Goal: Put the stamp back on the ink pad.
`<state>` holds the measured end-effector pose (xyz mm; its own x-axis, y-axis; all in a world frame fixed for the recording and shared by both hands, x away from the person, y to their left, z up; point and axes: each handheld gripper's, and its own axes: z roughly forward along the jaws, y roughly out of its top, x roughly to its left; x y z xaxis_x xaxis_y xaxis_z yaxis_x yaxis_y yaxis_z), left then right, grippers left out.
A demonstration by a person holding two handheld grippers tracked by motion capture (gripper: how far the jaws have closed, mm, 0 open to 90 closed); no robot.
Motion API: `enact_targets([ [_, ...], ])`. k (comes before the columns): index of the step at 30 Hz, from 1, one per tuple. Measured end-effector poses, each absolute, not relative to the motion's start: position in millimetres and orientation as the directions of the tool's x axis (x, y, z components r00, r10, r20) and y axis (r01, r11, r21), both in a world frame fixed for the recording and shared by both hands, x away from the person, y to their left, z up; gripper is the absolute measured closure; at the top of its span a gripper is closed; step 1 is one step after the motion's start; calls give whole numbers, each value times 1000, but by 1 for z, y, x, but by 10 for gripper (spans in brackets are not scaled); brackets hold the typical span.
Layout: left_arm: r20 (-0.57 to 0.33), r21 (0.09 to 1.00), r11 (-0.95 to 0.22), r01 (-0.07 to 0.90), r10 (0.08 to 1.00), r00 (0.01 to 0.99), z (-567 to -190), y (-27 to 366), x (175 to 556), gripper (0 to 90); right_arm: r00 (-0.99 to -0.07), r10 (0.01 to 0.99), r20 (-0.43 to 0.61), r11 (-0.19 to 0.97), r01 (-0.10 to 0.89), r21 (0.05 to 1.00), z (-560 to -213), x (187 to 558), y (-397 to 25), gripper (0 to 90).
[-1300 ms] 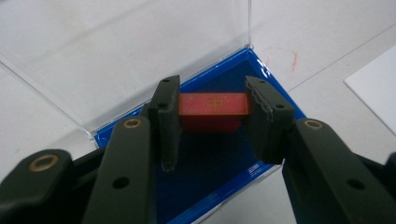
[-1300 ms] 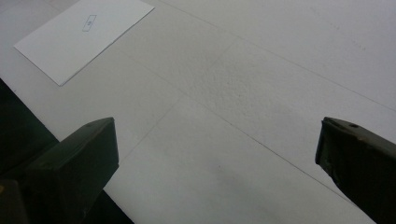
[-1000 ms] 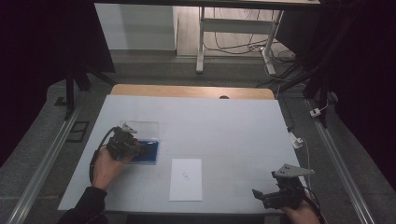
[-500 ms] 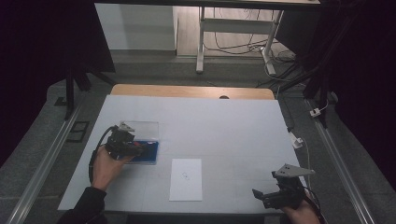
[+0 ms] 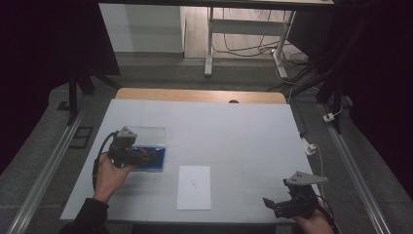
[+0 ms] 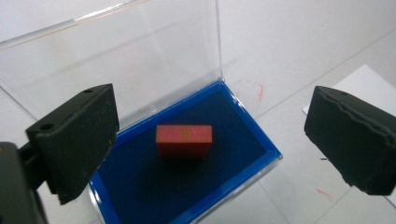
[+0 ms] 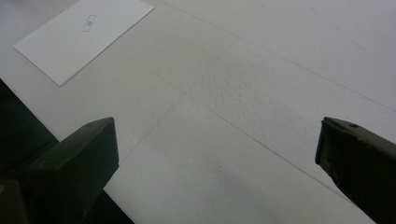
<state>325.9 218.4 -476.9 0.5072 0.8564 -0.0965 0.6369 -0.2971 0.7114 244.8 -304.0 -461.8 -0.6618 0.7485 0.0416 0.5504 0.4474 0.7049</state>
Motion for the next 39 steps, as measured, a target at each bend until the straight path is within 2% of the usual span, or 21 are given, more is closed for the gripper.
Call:
enact_targets([
  [6, -126, 731, -290, 617, 832, 540, -471, 219, 316, 8, -662, 748, 40, 449, 550, 704, -462, 245, -304, 0],
  [11, -185, 755, -245, 609, 810, 556, -468, 224, 307, 2, -663, 748, 38, 451, 549, 704, -462, 245, -304, 0],
  [21, -227, 772, -230, 592, 771, 595, -459, 230, 281, 0, -659, 751, 44, 442, 551, 708, -462, 245, -304, 0],
  [39, -220, 778, -241, 581, 761, 610, -456, 236, 236, 0, -663, 747, 49, 439, 546, 713, -461, 244, -305, 0],
])
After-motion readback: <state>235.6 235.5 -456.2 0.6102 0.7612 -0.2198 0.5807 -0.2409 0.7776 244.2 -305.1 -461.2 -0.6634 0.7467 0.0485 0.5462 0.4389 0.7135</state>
